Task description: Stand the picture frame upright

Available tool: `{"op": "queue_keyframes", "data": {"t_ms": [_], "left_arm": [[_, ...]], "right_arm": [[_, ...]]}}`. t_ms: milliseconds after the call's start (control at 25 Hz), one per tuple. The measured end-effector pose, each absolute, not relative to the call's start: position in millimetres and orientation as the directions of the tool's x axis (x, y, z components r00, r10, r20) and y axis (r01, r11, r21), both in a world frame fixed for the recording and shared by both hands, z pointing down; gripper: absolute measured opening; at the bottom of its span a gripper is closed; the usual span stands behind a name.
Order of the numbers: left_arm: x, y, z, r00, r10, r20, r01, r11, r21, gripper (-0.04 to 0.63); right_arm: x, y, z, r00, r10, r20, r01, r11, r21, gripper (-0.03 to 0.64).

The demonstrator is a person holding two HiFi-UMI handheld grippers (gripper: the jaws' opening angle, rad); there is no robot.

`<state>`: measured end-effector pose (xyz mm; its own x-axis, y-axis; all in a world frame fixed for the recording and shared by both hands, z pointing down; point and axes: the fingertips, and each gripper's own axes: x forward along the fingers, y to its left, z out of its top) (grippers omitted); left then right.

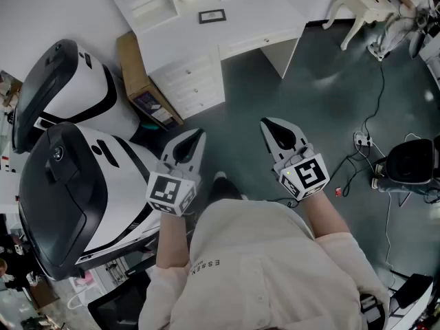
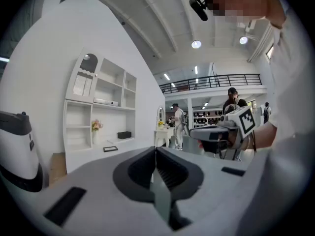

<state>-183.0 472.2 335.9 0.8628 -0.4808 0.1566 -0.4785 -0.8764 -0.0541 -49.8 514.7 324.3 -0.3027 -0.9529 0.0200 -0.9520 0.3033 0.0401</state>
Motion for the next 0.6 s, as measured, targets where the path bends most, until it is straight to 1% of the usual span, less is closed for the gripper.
{"op": "queue_keyframes", "data": {"t_ms": [360,600], "left_arm": [[-176,476,334,0.866,-0.476,0.156,-0.474,-0.879,-0.052,0.003],[-168,474,337,0.872,-0.463,0.158,-0.463,-0.885,-0.040,0.003]], "right_arm": [[-44,518,326,-0.303,-0.953,0.020,-0.953,0.303,0.021,0.014],[-35,517,333,-0.296,-0.955,0.035,-0.955,0.295,-0.027,0.015]]}}
